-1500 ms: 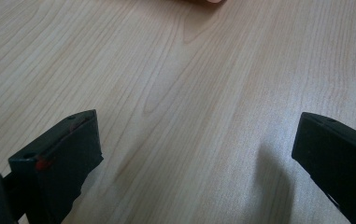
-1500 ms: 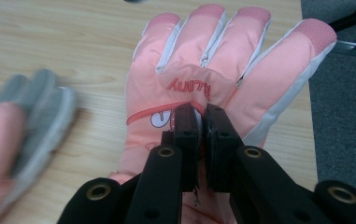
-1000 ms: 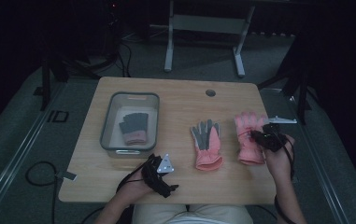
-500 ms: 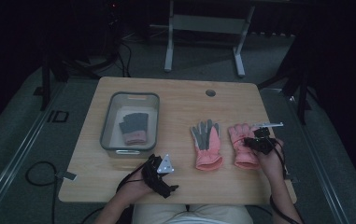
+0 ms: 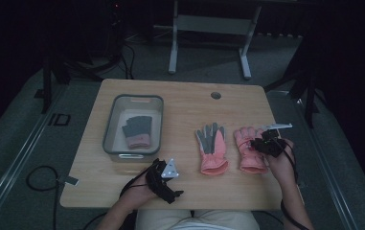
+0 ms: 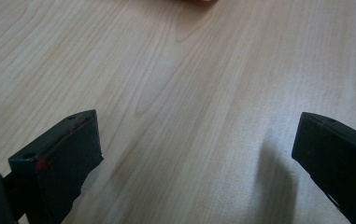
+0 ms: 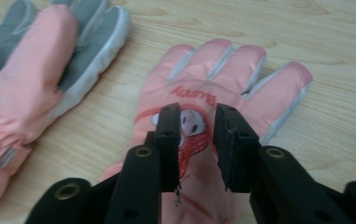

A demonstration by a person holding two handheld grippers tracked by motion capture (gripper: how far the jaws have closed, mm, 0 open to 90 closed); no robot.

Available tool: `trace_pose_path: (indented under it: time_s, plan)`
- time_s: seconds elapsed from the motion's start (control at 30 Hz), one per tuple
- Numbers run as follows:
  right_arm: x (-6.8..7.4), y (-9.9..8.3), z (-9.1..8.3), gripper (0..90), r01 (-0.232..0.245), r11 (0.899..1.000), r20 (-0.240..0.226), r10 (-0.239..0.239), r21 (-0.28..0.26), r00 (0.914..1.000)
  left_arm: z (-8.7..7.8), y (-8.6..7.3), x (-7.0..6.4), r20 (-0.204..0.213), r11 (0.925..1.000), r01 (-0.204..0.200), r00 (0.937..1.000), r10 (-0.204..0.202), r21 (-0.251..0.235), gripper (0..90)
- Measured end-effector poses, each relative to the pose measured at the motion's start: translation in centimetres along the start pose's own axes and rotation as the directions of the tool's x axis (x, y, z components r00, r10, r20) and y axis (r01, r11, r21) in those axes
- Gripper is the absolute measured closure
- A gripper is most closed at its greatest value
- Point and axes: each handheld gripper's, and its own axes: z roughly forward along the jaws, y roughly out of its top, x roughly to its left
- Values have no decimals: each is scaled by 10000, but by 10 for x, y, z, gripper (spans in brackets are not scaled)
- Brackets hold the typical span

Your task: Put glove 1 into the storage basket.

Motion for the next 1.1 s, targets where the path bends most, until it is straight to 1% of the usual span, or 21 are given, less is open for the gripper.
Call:
trace_pose_path:
  time_s: [0.03,0.1,0.13,0.2,0.27,0.3,0.33,0.37,0.4,0.43,0.47,0.53,0.63,0.73,0.83,0.9,0.97,1.0,1.03,1.07,1.1]
  plan:
    - [2,-1,-1,686,116,9999,85,-116,-9,9999,0,0,0,0,10000,0,10000,0,0,11]
    - [2,-1,-1,686,116,9999,85,-116,-9,9999,0,0,0,2,10000,-15,10000,15,29,11]
    - [8,-3,-2,639,628,9980,340,-625,-86,9975,0,0,0,-12,10000,-54,10000,54,50,11]
    - [10,-6,1,633,871,9962,590,-873,55,9944,1,0,-1,-27,10000,-43,10000,43,51,11]
    - [11,-9,6,630,977,9951,515,-982,128,9938,1,0,-1,-7,10000,-49,10000,49,48,10]
    - [11,-9,6,630,977,9951,515,-982,128,9938,0,0,-1,18,10000,-57,10000,57,47,10]
    - [13,-14,15,646,1141,9921,525,-1168,518,9918,0,0,0,23,10000,-33,10000,33,18,11]
    - [14,-15,19,640,1180,9908,512,-1214,660,9913,0,0,0,23,10000,-33,10000,33,18,10]
    - [13,-15,21,635,1084,9917,465,-1118,695,9926,0,0,0,19,10000,-31,10000,31,24,11]
    - [11,-15,22,632,876,9935,344,-902,721,9953,0,0,0,19,10000,-37,10000,37,9,11]
    - [11,-15,22,632,876,9935,344,-902,721,9953,0,0,0,19,10000,-37,10000,37,9,11]
    - [8,-14,25,641,469,9958,184,-485,792,9987,0,0,0,0,10000,-88,10000,88,37,11]
    - [11,-13,30,710,413,9956,327,-442,845,9985,1,0,-1,-23,9999,-94,10000,94,43,11]
    - [10,-11,32,789,105,9958,315,-134,911,9994,1,0,-1,-31,9999,-130,9999,130,43,11]
    - [10,-13,32,837,-170,9977,328,148,658,9994,1,0,-1,-37,9999,-138,9999,138,67,11]
    - [7,-12,28,855,-540,9974,187,532,472,9984,1,0,-1,-42,9999,-134,9999,134,66,11]
    - [5,-9,21,864,-827,9965,171,824,155,9965,1,0,-1,-35,9999,-132,9999,132,51,11]
    - [5,-9,21,864,-827,9965,171,824,155,9965,1,0,-1,-35,9999,-132,9999,132,51,11]
    - [4,-5,14,864,-939,9956,147,939,-30,9955,0,0,0,-36,9999,-100,9999,101,54,11]
    - [4,-5,14,864,-939,9956,147,939,-30,9955,0,0,0,-36,9999,-100,9999,101,54,11]
    - [4,0,7,865,-1114,9934,83,1117,-263,9937,0,0,0,-39,9999,-90,10000,90,45,11]
